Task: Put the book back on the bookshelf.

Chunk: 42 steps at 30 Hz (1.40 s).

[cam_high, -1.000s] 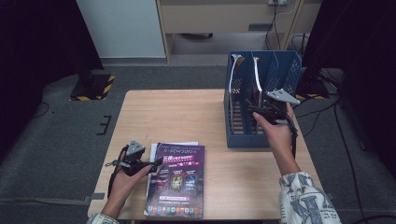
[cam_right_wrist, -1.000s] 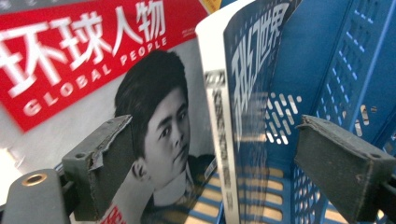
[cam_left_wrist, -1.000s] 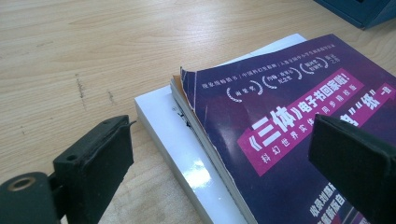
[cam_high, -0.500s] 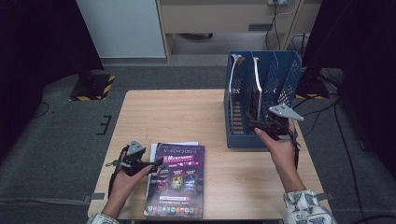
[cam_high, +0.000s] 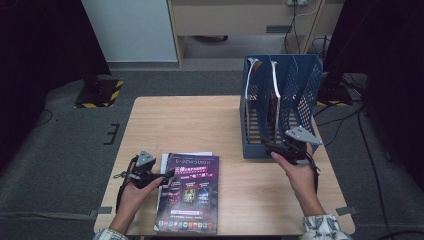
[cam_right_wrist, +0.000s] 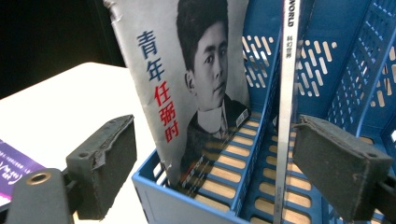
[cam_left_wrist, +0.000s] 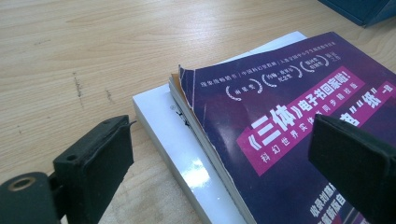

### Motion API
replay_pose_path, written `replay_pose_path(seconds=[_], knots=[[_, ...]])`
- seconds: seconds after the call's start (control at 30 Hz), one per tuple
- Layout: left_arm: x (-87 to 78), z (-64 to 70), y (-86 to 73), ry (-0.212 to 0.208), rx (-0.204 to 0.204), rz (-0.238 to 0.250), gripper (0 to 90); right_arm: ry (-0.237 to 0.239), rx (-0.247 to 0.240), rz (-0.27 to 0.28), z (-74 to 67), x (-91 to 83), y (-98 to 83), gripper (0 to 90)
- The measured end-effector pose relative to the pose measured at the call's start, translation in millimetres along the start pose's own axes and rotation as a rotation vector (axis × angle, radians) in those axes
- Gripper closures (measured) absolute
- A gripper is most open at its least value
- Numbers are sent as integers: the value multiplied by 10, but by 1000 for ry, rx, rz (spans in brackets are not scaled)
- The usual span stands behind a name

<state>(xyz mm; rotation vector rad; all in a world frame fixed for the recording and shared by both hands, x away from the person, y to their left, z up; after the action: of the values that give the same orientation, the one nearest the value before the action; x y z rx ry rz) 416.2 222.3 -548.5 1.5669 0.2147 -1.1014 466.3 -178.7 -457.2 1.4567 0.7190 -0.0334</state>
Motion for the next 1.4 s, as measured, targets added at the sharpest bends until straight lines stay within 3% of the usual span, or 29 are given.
replay_pose_path(seconds=[0.2, 0.27, 0.57, 0.8, 1.13, 1.4], knots=[[0, 40, 4, -1, 17, -2, 64, 20, -13, 1, -102, -76, -71, 161], [5, 42, 1, -3, 16, -3, 64, 43, -26, 4, -198, -108, -103, 183], [-5, 54, -11, -3, 14, -5, 68, 87, -57, -26, -461, -22, -189, 168], [-23, 42, -32, -4, 12, -3, 101, 148, -124, -51, -727, 13, -210, 176], [-1, 106, -33, -11, 50, -15, 230, 277, -203, -96, -1177, 86, -338, 285], [38, 88, -61, -14, 61, -40, 326, 318, -253, -162, -1394, 209, -499, 299]])
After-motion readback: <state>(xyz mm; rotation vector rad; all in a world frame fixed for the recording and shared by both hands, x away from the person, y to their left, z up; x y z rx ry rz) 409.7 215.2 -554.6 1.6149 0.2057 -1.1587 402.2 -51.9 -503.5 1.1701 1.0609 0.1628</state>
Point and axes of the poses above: each handheld gripper's, and its own axes: x roughly forward along the jaws, y roughly out of its top, z roughly to its right, the point moved 7 cm from there along x, roughly forward along the jaws, and after that the axes turned 10 degrees about -z, right-handed, at the moved point
